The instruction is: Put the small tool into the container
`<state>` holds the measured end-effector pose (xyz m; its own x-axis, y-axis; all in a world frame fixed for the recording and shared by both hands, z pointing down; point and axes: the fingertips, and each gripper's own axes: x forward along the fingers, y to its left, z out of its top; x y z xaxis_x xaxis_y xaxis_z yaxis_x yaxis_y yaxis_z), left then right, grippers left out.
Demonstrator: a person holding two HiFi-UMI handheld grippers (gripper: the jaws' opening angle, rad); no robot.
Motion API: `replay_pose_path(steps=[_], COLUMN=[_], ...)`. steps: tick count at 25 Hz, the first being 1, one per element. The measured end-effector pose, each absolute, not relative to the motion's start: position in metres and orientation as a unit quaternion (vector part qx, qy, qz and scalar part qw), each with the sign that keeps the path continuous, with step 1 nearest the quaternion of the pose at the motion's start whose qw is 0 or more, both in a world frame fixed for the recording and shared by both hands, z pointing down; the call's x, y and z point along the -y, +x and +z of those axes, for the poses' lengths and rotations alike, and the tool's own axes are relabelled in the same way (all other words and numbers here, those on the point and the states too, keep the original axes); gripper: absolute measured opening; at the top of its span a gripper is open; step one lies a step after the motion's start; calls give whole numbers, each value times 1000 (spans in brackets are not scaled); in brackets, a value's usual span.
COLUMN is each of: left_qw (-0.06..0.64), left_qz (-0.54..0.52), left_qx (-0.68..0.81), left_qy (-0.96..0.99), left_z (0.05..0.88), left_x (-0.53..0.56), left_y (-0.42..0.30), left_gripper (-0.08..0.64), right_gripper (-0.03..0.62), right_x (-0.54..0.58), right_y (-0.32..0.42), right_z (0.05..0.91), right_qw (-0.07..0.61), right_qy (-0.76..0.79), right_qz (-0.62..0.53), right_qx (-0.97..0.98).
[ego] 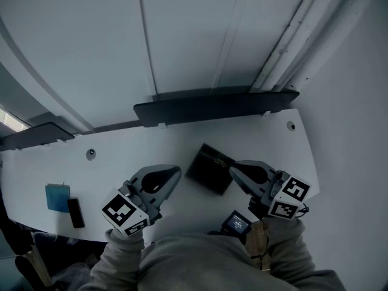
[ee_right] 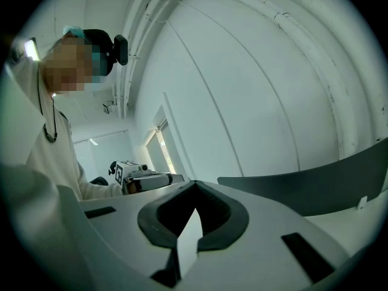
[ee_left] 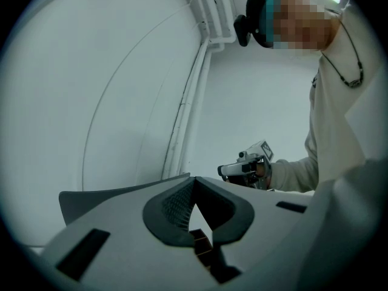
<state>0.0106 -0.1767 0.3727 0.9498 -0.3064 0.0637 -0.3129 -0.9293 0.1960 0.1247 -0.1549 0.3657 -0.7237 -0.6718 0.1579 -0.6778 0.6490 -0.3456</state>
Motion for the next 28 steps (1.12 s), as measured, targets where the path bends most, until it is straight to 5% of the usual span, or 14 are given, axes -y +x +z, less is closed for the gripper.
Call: replay_pose_path(steps=[28], left_qw=[111], left_qz=[16], left_qx=[154], left_qy=[982], left_z=[372], left_x=[166], left_y=[8], left_gripper=[2], right_gripper=[20], right_x=[151], right_y=[124], right_z=[372], right_qw=[33], right_qy=[367], right_qz=[192], right_qx=[909])
